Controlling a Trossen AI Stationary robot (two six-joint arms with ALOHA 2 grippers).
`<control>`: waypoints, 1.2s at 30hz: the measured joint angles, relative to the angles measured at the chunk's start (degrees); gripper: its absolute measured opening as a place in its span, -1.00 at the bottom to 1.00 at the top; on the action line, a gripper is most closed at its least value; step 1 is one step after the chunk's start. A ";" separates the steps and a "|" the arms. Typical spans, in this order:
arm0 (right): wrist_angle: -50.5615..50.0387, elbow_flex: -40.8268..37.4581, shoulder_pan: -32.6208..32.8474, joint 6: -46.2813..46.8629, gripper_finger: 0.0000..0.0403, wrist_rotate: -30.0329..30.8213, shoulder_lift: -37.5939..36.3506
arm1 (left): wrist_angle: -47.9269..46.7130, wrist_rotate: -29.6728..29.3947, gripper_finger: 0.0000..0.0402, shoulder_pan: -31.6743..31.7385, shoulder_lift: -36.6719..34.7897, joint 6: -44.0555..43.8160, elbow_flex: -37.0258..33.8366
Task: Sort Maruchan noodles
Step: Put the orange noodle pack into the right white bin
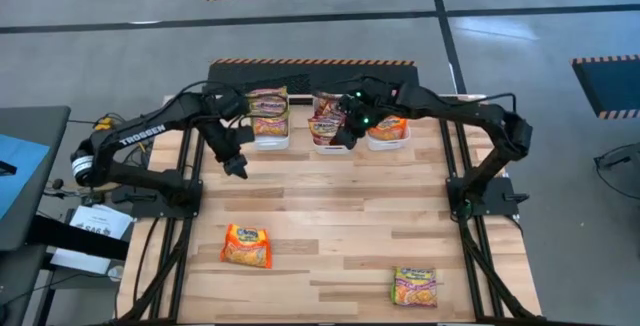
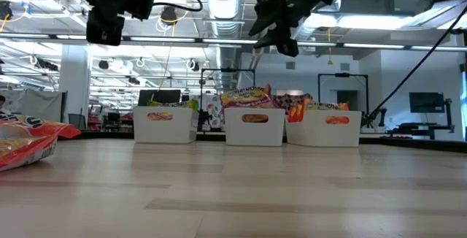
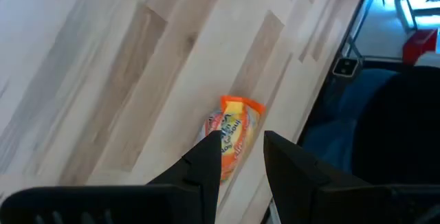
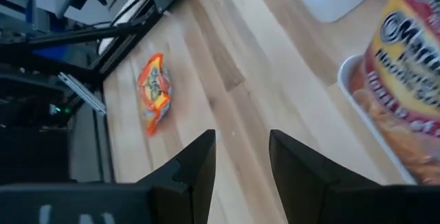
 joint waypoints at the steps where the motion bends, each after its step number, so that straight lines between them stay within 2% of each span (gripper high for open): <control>1: 0.07 0.00 0.51 1.18 -0.19 0.00 0.00 | 0.06 0.19 -0.53 -0.77 0.00 0.04 0.00; 5: 0.08 0.00 2.39 4.45 -0.19 0.00 0.00 | -1.22 0.30 -0.49 -3.91 0.00 1.28 0.00; 11: 0.96 0.00 6.28 7.12 -0.19 0.00 0.02 | -2.89 0.11 -0.32 -6.34 1.42 6.99 -0.04; 16: 1.01 0.00 10.57 12.06 -0.19 -0.02 0.04 | -2.35 -2.72 -0.19 -7.47 2.42 9.69 -3.16; 19: 1.73 0.00 13.23 13.81 -0.19 0.08 0.07 | 0.91 -2.96 -0.18 -8.60 2.32 7.70 -7.74; 25: 3.83 0.00 17.61 17.28 -0.19 2.92 0.09 | 8.50 0.23 -0.23 -12.25 2.08 3.60 -16.09; 32: 3.96 0.00 21.39 18.62 -0.19 8.07 0.11 | 18.76 -0.58 -0.23 -17.60 2.33 0.26 -23.38; 36: 3.95 0.00 22.66 19.75 -0.19 10.24 0.11 | 23.10 -3.11 -0.23 -20.58 2.34 -2.14 -25.66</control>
